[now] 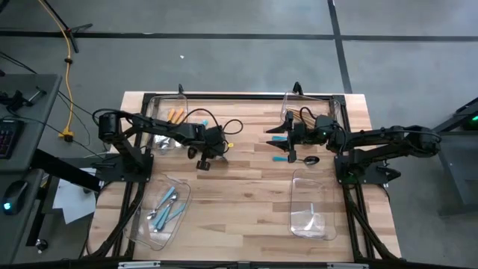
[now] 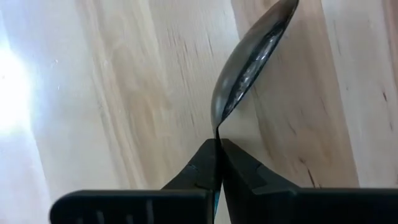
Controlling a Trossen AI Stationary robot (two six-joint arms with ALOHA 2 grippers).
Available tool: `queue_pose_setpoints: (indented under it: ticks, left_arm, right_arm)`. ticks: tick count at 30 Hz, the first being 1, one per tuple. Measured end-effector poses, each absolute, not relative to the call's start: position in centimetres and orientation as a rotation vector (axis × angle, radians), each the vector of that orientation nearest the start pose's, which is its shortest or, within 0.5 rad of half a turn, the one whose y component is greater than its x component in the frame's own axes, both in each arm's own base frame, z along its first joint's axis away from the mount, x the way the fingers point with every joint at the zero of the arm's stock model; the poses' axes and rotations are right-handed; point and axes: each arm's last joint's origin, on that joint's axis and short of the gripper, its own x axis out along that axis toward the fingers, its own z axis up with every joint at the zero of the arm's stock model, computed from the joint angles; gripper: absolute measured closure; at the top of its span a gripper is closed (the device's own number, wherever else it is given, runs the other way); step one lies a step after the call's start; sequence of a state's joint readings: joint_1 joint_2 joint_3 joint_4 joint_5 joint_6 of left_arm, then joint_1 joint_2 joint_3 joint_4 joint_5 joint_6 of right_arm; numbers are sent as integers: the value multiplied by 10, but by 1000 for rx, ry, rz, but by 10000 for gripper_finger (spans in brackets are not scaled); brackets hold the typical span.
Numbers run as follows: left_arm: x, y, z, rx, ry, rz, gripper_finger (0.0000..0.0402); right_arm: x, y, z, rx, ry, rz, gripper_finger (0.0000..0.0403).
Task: Sort silverware by color (type)
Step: Put the blue spoon into the bottom right transparent bin
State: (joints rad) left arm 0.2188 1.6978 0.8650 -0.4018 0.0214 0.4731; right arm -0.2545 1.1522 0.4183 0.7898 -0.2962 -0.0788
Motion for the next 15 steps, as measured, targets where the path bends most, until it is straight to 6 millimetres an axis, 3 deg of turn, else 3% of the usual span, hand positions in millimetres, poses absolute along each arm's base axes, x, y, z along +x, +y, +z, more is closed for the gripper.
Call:
queue_pose_setpoints:
  ticks: [15]
  left_arm:
    - [291,64,134,256,1211,-116,401]
  right_arm:
    - [225,-50,230,-94,-55,36,241]
